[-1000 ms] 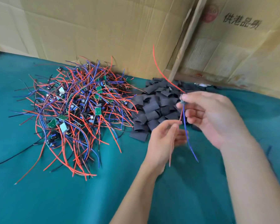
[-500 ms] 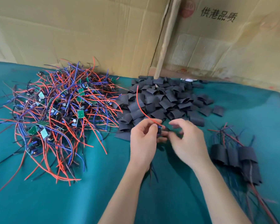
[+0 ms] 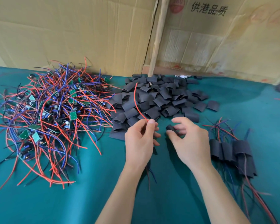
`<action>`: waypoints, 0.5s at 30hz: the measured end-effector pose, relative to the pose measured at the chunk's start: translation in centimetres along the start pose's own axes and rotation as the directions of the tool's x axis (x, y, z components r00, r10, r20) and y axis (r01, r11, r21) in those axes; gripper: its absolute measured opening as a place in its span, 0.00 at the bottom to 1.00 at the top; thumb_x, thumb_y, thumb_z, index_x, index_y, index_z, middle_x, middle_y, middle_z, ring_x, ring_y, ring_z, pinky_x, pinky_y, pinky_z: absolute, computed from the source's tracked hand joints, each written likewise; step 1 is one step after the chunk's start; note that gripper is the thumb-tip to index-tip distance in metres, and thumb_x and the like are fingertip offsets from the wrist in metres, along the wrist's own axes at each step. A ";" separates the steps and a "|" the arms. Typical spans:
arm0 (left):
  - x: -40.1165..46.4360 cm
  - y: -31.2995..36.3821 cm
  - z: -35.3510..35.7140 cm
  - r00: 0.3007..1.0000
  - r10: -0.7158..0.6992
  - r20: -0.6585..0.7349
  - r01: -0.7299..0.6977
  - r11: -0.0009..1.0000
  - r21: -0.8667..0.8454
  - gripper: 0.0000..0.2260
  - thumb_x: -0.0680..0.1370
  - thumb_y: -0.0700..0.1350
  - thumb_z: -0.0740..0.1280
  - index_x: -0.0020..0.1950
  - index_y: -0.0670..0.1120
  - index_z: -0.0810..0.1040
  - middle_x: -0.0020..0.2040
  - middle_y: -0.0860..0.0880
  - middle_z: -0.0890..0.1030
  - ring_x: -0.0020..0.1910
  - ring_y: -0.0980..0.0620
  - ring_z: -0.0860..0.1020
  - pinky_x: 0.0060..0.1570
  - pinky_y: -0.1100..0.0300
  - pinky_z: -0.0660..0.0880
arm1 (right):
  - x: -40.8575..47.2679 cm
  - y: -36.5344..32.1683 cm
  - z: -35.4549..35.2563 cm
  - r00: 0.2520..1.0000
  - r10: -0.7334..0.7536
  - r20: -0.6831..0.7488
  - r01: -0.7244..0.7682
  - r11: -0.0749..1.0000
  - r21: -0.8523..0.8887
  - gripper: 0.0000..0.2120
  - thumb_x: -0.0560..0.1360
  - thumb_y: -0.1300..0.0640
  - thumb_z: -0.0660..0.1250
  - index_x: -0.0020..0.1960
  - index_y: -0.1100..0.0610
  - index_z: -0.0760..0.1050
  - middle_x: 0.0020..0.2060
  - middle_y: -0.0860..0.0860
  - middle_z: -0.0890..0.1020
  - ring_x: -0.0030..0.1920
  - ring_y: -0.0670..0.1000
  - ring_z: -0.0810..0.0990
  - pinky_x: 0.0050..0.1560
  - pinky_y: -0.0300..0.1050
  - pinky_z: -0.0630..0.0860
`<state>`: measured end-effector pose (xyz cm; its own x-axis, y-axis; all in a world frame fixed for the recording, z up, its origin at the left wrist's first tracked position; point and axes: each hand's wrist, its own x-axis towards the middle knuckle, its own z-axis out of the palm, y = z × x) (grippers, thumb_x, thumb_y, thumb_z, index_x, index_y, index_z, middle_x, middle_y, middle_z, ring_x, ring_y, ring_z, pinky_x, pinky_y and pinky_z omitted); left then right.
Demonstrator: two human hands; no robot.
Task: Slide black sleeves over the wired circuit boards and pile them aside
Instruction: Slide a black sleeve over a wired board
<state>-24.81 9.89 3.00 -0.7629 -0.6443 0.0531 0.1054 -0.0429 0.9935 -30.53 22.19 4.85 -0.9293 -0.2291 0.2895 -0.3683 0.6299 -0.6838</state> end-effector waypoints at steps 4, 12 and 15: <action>-0.5 0.2 0.1 0.990 0.011 0.138 -0.023 0.996 0.091 0.09 0.82 0.43 0.68 0.44 0.48 0.84 0.36 0.49 0.84 0.33 0.52 0.83 0.27 0.60 0.77 | 0.2 0.2 -0.7 0.992 0.113 0.048 -0.122 0.907 0.403 0.12 0.75 0.58 0.75 0.55 0.45 0.82 0.40 0.46 0.87 0.39 0.46 0.86 0.47 0.51 0.85; -0.5 -0.2 0.4 0.979 -0.038 0.199 0.022 0.996 0.084 0.08 0.81 0.41 0.69 0.48 0.52 0.86 0.37 0.47 0.85 0.30 0.52 0.81 0.29 0.61 0.77 | 1.1 0.0 -2.4 0.973 0.180 -0.146 -0.014 0.673 0.739 0.08 0.80 0.68 0.68 0.52 0.57 0.81 0.43 0.51 0.84 0.44 0.57 0.88 0.47 0.47 0.85; -0.6 -0.5 0.6 0.974 -0.022 0.225 -0.015 0.987 0.159 0.09 0.80 0.42 0.71 0.46 0.56 0.86 0.36 0.51 0.85 0.29 0.55 0.81 0.28 0.63 0.77 | 1.8 0.6 -4.8 0.907 0.377 -0.187 0.007 0.430 0.903 0.03 0.79 0.67 0.70 0.48 0.60 0.80 0.41 0.58 0.80 0.46 0.62 0.81 0.50 0.51 0.84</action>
<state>-24.75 10.75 2.53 -0.8891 -0.4547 0.0527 0.0140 0.0880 0.9960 -32.34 25.72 8.16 -0.9771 0.1682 0.1300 -0.1883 -0.4008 -0.8966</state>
